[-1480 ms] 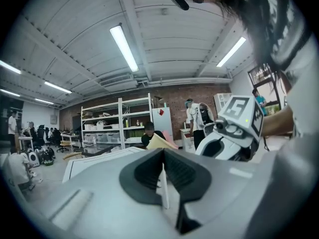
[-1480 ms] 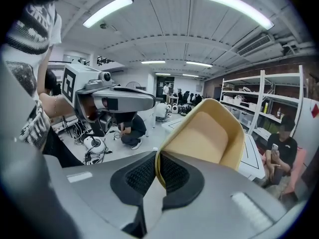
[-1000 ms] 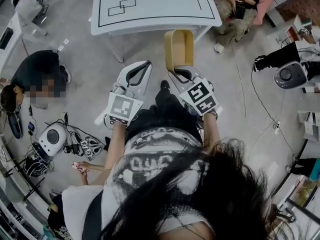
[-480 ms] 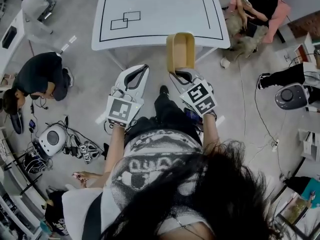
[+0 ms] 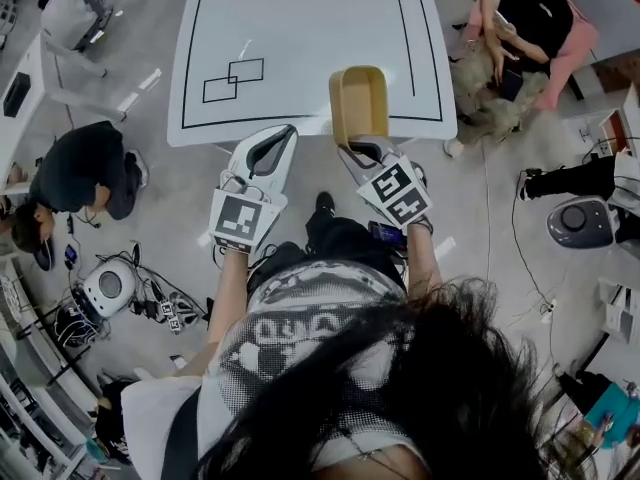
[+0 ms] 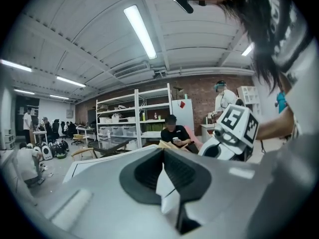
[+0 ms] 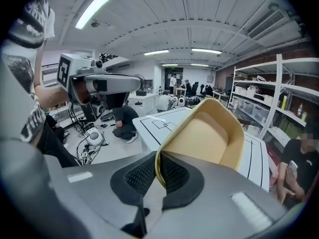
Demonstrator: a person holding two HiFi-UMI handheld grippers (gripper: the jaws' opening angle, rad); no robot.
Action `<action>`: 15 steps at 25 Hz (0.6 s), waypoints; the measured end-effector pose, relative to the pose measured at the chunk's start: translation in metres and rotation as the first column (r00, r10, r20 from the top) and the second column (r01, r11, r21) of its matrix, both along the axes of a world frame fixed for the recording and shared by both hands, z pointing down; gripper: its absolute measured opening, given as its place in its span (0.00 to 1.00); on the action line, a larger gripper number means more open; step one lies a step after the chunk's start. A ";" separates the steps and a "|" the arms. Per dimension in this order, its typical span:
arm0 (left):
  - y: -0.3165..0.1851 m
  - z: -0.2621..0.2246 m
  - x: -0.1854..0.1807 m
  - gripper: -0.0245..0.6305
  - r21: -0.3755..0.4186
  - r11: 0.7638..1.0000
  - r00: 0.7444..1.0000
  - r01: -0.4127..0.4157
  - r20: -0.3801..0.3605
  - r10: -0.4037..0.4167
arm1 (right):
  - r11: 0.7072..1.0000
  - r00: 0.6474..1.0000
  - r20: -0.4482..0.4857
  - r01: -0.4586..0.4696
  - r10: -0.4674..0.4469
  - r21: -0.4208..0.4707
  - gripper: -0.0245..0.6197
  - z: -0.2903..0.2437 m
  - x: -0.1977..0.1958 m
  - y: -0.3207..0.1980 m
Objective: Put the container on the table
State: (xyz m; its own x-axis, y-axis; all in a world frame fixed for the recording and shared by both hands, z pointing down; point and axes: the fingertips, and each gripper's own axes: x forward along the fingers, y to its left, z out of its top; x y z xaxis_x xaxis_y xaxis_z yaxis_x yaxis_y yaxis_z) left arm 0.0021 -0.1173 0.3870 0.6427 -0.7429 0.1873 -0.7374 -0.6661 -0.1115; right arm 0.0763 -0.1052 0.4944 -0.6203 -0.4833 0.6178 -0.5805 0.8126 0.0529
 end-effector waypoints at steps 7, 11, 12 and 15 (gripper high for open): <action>-0.048 0.006 0.015 0.04 -0.016 0.998 0.998 0.057 0.030 -0.056 | 0.999 0.999 0.017 0.035 -0.035 -0.012 0.07 0.009 0.022 -0.056; -0.061 0.008 0.018 0.04 -0.019 0.996 0.995 0.084 0.049 -0.083 | 0.999 0.998 0.028 0.050 -0.049 -0.019 0.07 0.015 0.027 -0.070; -0.063 0.008 0.019 0.04 -0.019 0.996 0.995 0.090 0.051 -0.089 | 0.998 0.998 0.029 0.052 -0.052 -0.020 0.07 0.016 0.029 -0.073; -0.069 0.006 0.022 0.04 -0.017 0.995 0.993 0.100 0.056 -0.099 | 0.998 0.998 0.029 0.059 -0.058 -0.027 0.07 0.021 0.033 -0.080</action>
State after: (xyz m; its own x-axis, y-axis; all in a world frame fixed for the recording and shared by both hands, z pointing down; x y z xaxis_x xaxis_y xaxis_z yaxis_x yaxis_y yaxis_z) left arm 0.0241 -0.1863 0.3927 0.5539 -0.7985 0.2358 -0.7934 -0.5921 -0.1413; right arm 0.1092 -0.1851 0.5158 -0.6641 -0.4282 0.6128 -0.5328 0.8462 0.0139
